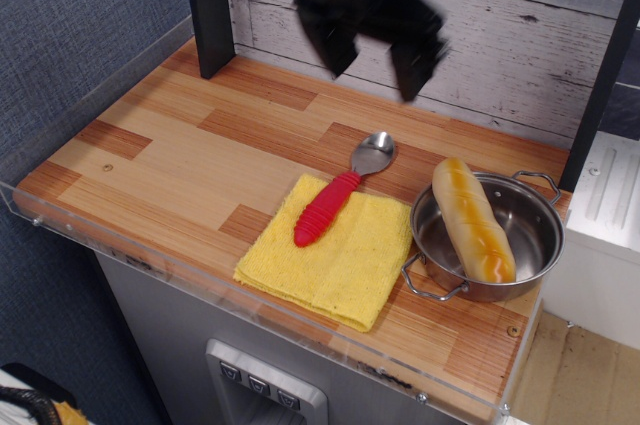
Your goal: Move bread from pot to left of yellow cloth with red fork
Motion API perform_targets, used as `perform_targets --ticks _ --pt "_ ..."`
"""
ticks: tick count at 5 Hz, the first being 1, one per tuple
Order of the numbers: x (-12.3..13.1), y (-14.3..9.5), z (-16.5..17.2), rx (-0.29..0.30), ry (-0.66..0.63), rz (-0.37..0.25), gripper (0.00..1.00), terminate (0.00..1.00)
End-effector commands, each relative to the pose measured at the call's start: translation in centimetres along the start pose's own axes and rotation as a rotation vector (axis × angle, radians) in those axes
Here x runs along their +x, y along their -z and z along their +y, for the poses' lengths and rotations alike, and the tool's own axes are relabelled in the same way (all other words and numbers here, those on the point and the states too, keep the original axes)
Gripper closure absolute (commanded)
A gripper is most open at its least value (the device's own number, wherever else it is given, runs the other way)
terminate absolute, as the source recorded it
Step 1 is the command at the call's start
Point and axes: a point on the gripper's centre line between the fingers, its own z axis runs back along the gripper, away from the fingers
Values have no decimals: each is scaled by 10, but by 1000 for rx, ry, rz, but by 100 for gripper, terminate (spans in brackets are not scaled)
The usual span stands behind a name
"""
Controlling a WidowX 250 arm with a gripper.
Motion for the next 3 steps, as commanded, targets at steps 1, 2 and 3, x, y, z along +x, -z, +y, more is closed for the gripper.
perform_targets --ticks 1,2,3 --pt "21 -41 -9 106 -459 -155 0 0" --pt "8 -36 -9 163 -653 -157 0 0" --pt "-9 -21 -17 235 -803 -124 0 0"
